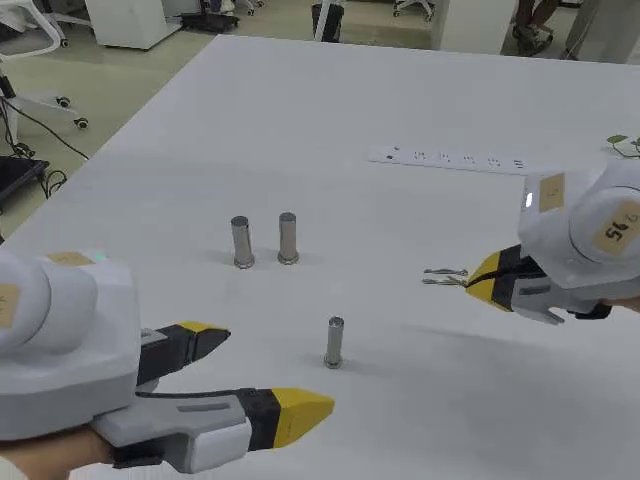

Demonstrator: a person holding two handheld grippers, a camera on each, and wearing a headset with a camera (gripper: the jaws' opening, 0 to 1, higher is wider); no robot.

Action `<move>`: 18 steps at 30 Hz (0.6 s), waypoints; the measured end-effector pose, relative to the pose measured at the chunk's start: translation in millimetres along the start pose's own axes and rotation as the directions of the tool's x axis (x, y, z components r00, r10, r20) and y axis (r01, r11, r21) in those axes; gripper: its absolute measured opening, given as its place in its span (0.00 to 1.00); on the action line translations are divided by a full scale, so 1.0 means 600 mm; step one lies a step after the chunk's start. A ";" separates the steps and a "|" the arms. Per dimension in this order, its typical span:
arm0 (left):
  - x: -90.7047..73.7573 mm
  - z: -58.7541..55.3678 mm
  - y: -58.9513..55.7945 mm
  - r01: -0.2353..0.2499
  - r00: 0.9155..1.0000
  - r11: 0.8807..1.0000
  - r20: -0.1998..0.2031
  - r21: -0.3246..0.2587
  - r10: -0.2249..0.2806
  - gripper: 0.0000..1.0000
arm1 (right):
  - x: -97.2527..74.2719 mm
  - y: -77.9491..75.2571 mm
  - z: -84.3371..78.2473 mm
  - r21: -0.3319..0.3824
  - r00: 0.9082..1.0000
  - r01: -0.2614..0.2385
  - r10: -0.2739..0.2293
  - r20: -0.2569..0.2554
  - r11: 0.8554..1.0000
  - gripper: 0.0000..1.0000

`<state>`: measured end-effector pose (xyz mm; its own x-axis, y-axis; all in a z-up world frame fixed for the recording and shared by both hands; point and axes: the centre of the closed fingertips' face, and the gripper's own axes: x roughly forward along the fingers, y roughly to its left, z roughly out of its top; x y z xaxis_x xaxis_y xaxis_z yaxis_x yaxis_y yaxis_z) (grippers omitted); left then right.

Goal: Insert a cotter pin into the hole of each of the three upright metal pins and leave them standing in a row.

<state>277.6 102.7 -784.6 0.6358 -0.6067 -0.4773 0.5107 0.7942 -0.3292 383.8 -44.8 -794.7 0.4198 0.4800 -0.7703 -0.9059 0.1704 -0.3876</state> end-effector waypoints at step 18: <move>0.033 0.047 -0.025 0.078 0.995 0.997 0.059 -0.028 -0.076 0.58 | -0.051 0.024 0.059 -0.050 0.988 0.112 -0.105 0.115 0.992 0.01</move>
<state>299.1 77.8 -765.9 0.6283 -0.6663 -0.4016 0.5422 0.7452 -0.3882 356.1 -26.9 -758.8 0.5040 0.5548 -0.6620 -0.8495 0.1799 -0.4959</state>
